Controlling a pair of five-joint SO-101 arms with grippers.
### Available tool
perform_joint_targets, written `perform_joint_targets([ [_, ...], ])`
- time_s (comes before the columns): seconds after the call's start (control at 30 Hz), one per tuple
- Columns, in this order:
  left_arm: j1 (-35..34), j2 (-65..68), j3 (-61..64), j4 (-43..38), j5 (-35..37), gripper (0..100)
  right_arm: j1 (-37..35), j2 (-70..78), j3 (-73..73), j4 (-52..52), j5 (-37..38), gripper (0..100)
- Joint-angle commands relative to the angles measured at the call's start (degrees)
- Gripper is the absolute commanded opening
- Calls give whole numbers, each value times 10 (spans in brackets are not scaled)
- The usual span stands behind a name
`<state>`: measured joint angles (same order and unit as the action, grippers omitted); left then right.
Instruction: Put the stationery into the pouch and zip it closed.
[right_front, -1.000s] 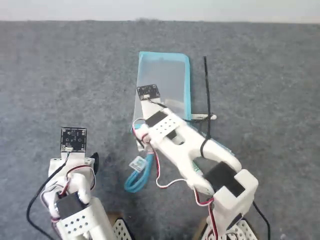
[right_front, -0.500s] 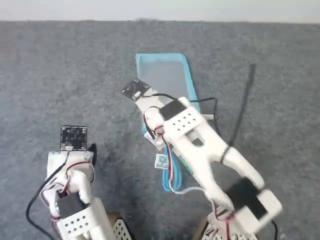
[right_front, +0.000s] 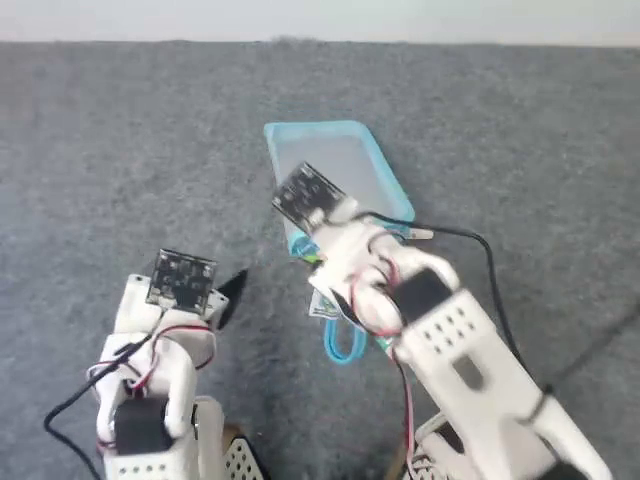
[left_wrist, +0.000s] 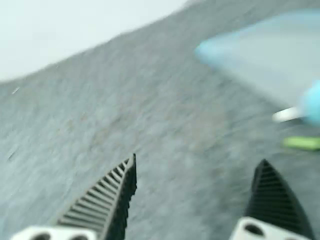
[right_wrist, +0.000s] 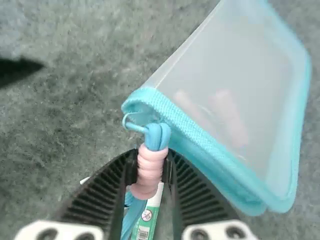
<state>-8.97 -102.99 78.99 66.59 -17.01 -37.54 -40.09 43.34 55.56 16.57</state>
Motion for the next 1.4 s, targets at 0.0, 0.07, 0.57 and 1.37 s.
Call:
perform_joint_targets([
  [0.0, 89, -7, -44, 2, 24, 369, 4, -80, 21, -21, 17, 6],
  [0.07, 125, -7, -35, 1, 25, 376, 4, -92, 33, -21, 17, 6],
  [0.57, 142, -8, 45, -82, 76, 375, -69, -102, 33, 41, 12, 6],
  [1.37, 73, -11, 79, -111, 76, 375, -68, -144, 42, 106, 71, 6],
])
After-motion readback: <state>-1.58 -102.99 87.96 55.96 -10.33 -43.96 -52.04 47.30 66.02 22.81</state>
